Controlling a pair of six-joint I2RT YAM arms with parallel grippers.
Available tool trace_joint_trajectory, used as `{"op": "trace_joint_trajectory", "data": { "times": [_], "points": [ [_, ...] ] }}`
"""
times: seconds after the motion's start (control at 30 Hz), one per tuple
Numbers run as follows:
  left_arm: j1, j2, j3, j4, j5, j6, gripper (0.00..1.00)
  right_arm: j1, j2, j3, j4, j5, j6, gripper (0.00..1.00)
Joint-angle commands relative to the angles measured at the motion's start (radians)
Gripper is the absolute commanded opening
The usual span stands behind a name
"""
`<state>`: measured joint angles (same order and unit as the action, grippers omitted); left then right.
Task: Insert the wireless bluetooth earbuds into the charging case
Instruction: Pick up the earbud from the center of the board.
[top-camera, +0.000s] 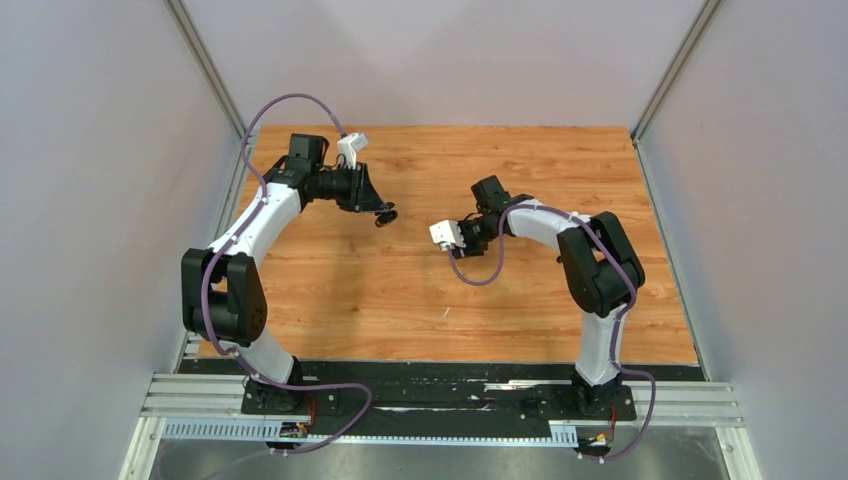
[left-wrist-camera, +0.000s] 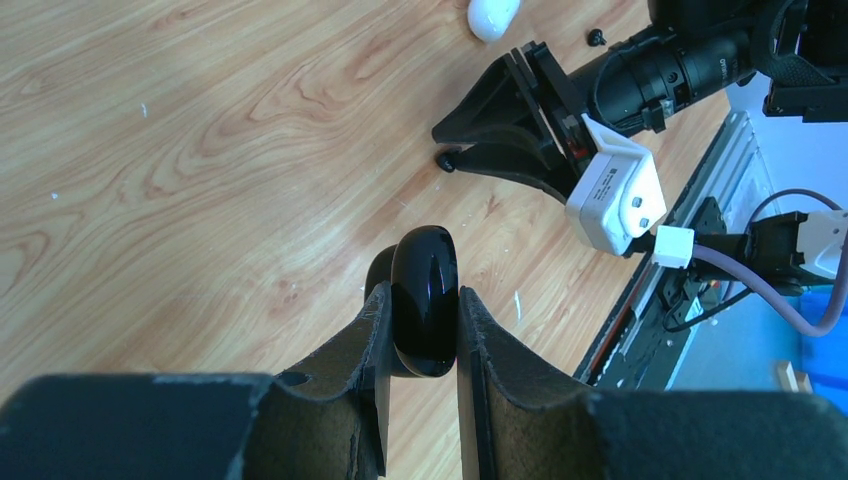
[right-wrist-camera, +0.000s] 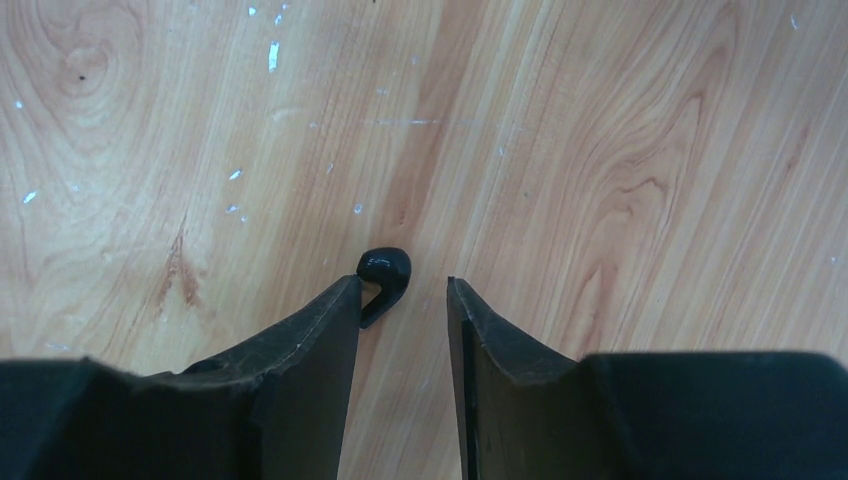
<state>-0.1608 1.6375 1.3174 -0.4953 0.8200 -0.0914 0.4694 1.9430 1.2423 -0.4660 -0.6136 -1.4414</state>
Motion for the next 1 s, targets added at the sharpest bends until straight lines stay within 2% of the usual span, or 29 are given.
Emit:
{"op": "trace_joint_trajectory", "data": {
  "times": [0.0,0.2,0.3,0.37,0.47,0.57,0.67,0.73,0.8,0.87,0.9,0.97],
  "points": [
    [0.006,-0.006,0.01,0.036,0.011,-0.007,0.0,0.02,0.071,0.087,-0.183,-0.011,0.027,0.4],
    [0.006,-0.004,0.005,0.046,0.014,-0.017,0.0,0.025,0.132,0.177,-0.285,-0.029,0.125,0.42],
    [0.006,-0.004,0.004,0.052,0.018,-0.026,0.0,0.03,0.153,0.191,-0.303,-0.012,0.15,0.39],
    [0.006,-0.004,0.003,0.052,0.02,-0.027,0.0,0.031,0.166,0.2,-0.317,0.0,0.173,0.33],
    [0.006,-0.005,-0.001,0.048,0.023,-0.028,0.0,0.029,0.177,0.24,-0.363,-0.013,0.248,0.19],
    [0.006,-0.007,-0.006,0.047,0.025,-0.031,0.0,-0.005,0.156,0.293,-0.463,-0.17,0.329,0.08],
    [0.006,-0.011,-0.012,0.039,0.024,-0.029,0.0,-0.084,0.151,0.312,-0.496,-0.475,0.504,0.09],
    [0.006,-0.013,-0.015,0.024,0.022,-0.025,0.0,-0.15,0.188,0.321,-0.505,-0.661,0.626,0.15],
    [0.006,-0.015,-0.012,0.01,0.02,-0.018,0.0,-0.209,0.251,0.34,-0.499,-0.735,0.747,0.31],
    [0.006,-0.016,-0.006,-0.007,0.016,-0.009,0.0,-0.237,0.25,0.324,-0.415,-0.655,0.871,0.76],
    [0.006,-0.017,-0.003,-0.01,0.015,-0.006,0.0,-0.245,0.23,0.319,-0.405,-0.625,0.859,0.99],
    [0.006,-0.016,0.004,-0.016,0.013,-0.003,0.0,-0.248,0.187,0.32,-0.394,-0.538,0.829,1.0]
  ]
}}
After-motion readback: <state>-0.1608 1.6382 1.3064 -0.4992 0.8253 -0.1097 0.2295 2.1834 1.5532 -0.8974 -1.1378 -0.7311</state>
